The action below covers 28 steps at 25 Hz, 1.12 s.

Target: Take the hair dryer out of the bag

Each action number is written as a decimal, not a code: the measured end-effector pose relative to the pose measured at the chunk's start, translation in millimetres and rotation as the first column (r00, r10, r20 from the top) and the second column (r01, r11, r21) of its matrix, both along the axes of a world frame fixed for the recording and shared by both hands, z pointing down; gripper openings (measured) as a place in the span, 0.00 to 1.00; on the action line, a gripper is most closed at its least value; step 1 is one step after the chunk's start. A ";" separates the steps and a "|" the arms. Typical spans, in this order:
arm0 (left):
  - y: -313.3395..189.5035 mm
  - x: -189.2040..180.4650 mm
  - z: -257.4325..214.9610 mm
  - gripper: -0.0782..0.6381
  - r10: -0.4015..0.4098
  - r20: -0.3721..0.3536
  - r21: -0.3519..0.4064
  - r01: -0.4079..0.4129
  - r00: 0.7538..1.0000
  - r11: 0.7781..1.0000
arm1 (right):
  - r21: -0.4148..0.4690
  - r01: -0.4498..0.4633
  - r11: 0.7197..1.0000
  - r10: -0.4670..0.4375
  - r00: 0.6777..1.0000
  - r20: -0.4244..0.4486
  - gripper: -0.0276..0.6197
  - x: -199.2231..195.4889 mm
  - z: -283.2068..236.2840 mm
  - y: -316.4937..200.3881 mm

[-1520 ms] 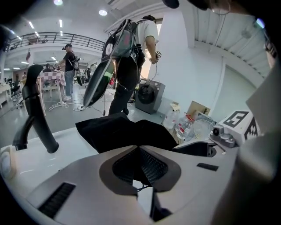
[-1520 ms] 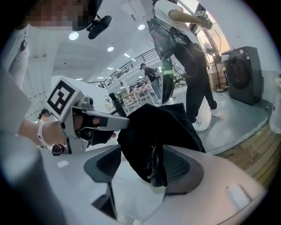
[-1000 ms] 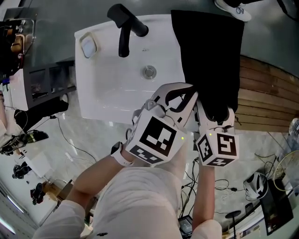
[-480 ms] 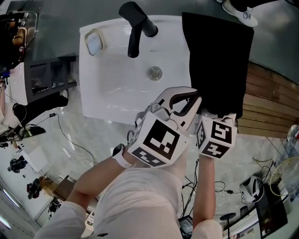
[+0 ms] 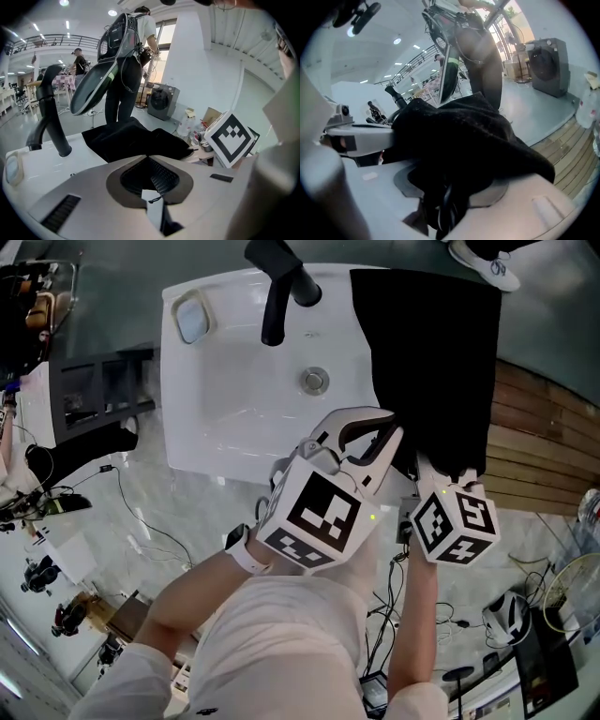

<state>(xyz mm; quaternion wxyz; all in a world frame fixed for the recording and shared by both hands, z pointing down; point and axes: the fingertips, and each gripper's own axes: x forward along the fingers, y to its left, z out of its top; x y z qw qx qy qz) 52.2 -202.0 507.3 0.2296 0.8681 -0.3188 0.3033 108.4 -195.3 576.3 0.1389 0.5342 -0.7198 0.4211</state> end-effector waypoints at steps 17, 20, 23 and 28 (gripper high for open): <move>13.1 -0.7 -1.7 0.13 -0.006 0.044 0.047 0.004 0.999 0.999 | -0.112 -0.126 0.986 0.147 0.966 0.210 0.36 10.0 -23.8 49.7; 17.8 -2.6 -2.0 0.13 -0.013 0.049 0.052 0.010 0.999 0.999 | -0.122 -0.116 0.986 0.137 0.974 0.183 0.35 13.1 -28.4 66.3; 20.9 -3.7 -2.6 0.13 -0.019 0.049 0.053 0.016 0.999 0.998 | -0.136 -0.107 0.985 0.131 0.974 0.183 0.35 16.6 -30.5 84.2; 25.9 -7.8 -5.1 0.13 -0.009 0.064 0.062 0.005 0.998 0.998 | -0.170 -0.100 0.980 0.135 0.969 0.209 0.35 19.8 -36.0 113.1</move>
